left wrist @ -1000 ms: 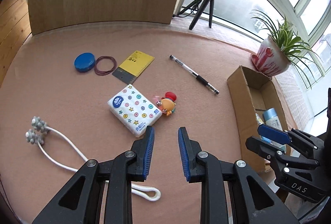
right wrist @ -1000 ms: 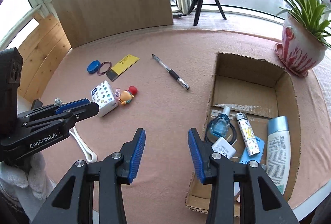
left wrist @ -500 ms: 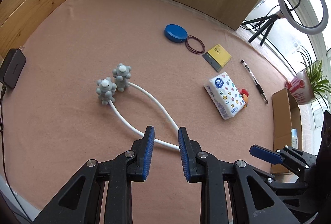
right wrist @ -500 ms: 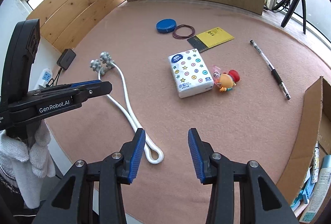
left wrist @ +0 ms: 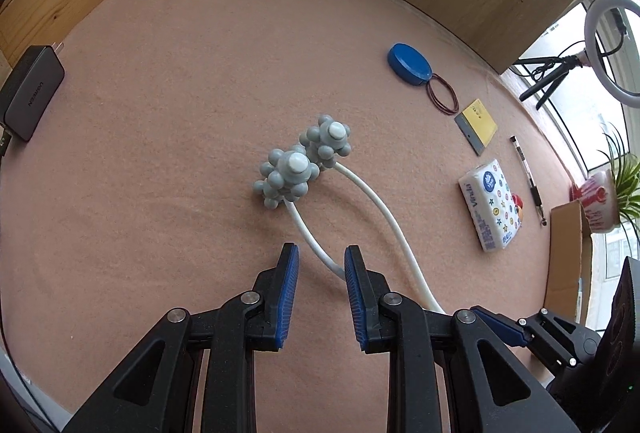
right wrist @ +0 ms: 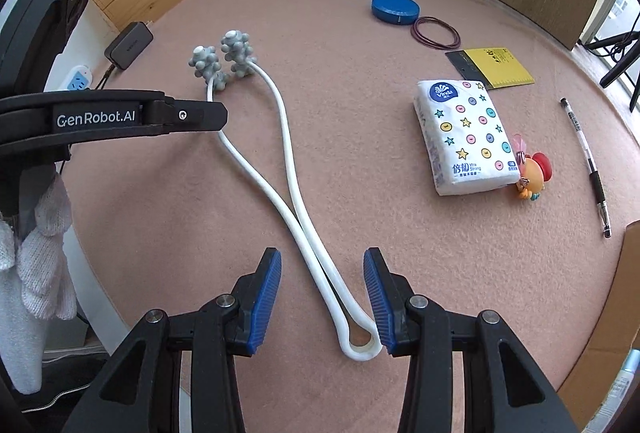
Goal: Organize objects
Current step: 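Move both grippers to the grey ball massager on the table, then grasp the white cable of the grey massager with both grippers, then carry the massager into the box and open both grippers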
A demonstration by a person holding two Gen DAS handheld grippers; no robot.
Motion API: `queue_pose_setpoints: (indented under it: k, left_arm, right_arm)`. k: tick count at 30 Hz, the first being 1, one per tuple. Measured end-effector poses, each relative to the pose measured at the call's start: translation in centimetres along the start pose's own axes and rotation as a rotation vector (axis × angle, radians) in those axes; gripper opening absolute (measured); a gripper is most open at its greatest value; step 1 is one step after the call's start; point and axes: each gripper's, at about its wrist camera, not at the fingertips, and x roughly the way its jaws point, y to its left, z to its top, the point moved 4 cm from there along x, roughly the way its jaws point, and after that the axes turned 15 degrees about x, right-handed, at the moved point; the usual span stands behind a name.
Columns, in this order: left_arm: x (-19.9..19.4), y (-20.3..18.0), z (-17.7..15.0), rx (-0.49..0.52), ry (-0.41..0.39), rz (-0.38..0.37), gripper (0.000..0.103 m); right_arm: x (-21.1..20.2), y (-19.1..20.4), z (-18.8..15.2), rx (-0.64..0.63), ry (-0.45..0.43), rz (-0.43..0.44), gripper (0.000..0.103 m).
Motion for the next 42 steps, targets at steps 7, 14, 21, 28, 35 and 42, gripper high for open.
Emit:
queue_pose_setpoints:
  k: [7,14,21,28,35,42]
  left_arm:
    - [0.7,0.0,0.6,0.025,-0.001,0.010,0.026]
    - [1.1,-0.3,1.2,0.065,-0.011,0.013,0.017]
    - [0.4,-1.0,1.7,0.078,-0.036,-0.005,0.016]
    - [-1.3,-3.6,3.3,0.127,-0.079,-0.035,0.014]
    - [-2.5,-9.3,5.3,0.225,-0.124,-0.082,0.014]
    - [-2.1,-16.8,7.2,0.330,-0.144,-0.144,0.013]
  right_arm:
    - [1.1,0.5,-0.6,-0.008,0.017,-0.047,0.039]
    - [0.7,0.8,-1.1,-0.003,0.000,-0.062,0.018]
    - [0.0,1.0,-1.7,0.023,-0.033,-0.056,0.017]
    - [-1.6,1.3,-1.7,0.052,-0.083,-0.067,0.016]
    - [-4.2,-0.9,-1.7,0.131,-0.138,-0.074,0.016]
    - [-6.7,-5.8,-2.1,0.239,-0.185,-0.094,0.015]
